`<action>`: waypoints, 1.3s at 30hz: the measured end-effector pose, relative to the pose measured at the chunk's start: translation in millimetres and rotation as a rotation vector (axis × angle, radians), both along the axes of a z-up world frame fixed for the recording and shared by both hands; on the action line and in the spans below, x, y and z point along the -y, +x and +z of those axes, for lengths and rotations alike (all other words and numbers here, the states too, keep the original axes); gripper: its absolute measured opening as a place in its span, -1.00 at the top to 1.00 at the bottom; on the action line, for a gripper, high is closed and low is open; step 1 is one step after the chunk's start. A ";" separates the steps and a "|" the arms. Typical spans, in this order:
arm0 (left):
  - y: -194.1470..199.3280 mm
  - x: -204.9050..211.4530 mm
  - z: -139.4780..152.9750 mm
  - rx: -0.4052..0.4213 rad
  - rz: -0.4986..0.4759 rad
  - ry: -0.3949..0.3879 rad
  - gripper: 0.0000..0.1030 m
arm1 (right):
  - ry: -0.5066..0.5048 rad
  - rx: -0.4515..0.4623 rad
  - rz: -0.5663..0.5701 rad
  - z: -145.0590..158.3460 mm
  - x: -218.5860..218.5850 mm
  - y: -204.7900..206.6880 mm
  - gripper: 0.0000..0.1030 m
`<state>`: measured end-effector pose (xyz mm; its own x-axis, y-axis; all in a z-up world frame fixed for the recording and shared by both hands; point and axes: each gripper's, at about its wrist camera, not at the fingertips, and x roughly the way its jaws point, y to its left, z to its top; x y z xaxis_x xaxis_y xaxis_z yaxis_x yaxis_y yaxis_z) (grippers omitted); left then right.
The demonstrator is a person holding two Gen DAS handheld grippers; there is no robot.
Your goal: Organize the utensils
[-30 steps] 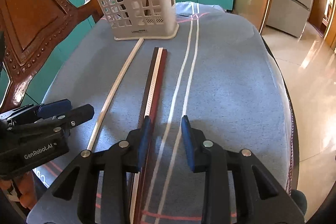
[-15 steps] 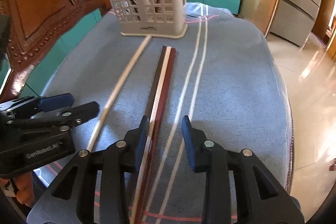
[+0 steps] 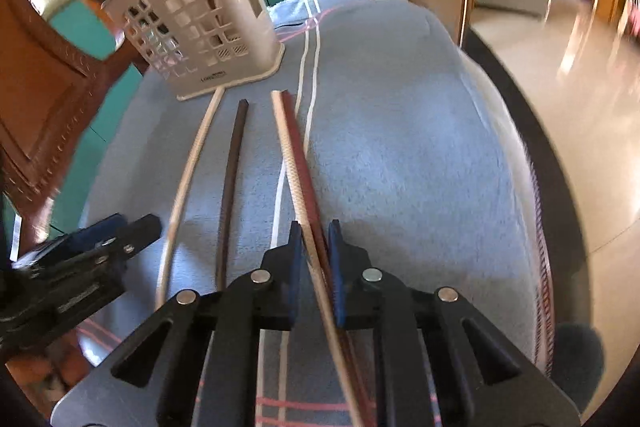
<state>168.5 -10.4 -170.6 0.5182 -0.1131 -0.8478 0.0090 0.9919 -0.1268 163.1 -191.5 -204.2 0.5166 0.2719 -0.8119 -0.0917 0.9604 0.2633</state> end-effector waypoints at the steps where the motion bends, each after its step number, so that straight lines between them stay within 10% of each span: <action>1: 2.2 2.1 1.4 0.005 -0.006 0.002 -0.18 | 0.024 0.006 0.023 2.0 0.2 -3.1 0.73; 11: 15.5 26.5 -7.5 -0.005 -0.052 0.084 -0.23 | 0.015 0.051 0.037 12.5 5.9 -4.0 0.70; 22: -2.6 21.6 -4.4 0.028 -0.066 0.116 0.72 | -0.142 0.042 0.121 -0.5 -35.7 0.8 0.71; 39: -35.9 -0.5 -5.2 0.021 -0.077 0.106 0.75 | -0.009 -0.018 -0.081 3.7 18.0 -1.3 0.77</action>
